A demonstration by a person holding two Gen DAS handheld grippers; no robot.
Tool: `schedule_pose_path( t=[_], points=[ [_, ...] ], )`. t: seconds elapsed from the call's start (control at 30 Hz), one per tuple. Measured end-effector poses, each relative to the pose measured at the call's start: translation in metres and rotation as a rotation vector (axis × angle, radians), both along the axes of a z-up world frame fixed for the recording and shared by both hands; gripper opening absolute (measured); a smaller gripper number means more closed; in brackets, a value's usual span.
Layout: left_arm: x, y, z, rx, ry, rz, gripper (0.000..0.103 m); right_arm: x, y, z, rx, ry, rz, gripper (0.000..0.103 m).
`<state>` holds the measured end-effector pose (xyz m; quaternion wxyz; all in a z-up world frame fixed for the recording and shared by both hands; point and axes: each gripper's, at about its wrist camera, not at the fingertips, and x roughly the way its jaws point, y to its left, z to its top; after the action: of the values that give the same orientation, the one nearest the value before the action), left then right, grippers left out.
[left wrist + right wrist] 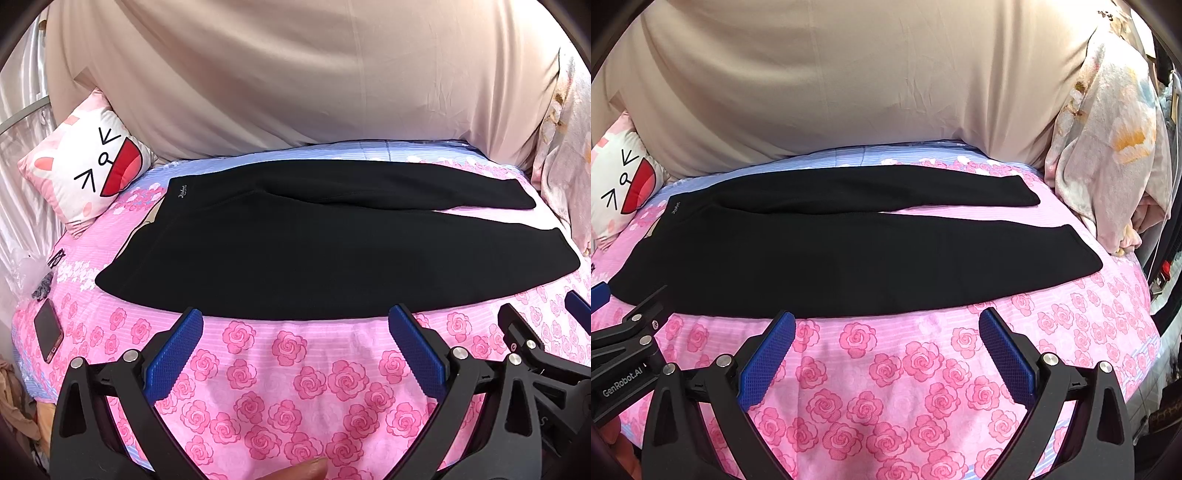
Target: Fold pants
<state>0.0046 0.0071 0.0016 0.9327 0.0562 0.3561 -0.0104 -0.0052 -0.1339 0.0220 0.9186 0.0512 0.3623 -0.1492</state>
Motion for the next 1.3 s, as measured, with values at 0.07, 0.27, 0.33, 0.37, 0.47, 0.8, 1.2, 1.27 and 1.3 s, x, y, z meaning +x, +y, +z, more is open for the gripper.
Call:
schedule_pose_path(
  t=[0.07, 0.27, 0.33, 0.37, 0.47, 0.8, 1.2, 1.27, 1.3],
  points=[
    [0.0005, 0.0001, 0.0004, 0.002, 0.001, 0.0, 0.098, 0.0001, 0.0002, -0.0002, 0.0, 0.001, 0.001, 0.098],
    [0.0008, 0.0001, 0.0008, 0.001, 0.001, 0.0, 0.098, -0.0001, -0.0004, -0.0013, 0.003, 0.002, -0.001, 0.098],
    [0.0011, -0.0002, 0.001, 0.002, 0.0, 0.0, 0.098, 0.0002, 0.0002, -0.001, 0.003, 0.002, 0.0, 0.098],
    [0.0009, -0.0001, 0.0006, 0.002, 0.001, 0.0, 0.098, 0.0001, 0.0, -0.0015, 0.003, 0.003, -0.001, 0.098],
    [0.0011, -0.0005, 0.0012, 0.001, 0.001, 0.001, 0.098, 0.0006, -0.0017, -0.0025, 0.004, 0.005, -0.003, 0.098],
    [0.0014, -0.0012, 0.0015, 0.002, 0.002, 0.001, 0.098, 0.0006, -0.0019, -0.003, 0.006, 0.008, -0.005, 0.098],
    [0.0033, -0.0009, -0.0031, 0.007, 0.009, 0.002, 0.098, 0.0011, -0.0023, -0.0056, 0.013, 0.011, -0.003, 0.098],
    [0.0033, -0.0005, -0.0036, 0.007, 0.009, 0.002, 0.098, 0.0012, -0.0023, -0.0063, 0.015, 0.013, -0.003, 0.098],
    [0.0041, -0.0011, -0.0036, 0.008, 0.01, 0.002, 0.098, 0.0014, -0.0025, -0.0061, 0.014, 0.013, -0.004, 0.098]
  ],
)
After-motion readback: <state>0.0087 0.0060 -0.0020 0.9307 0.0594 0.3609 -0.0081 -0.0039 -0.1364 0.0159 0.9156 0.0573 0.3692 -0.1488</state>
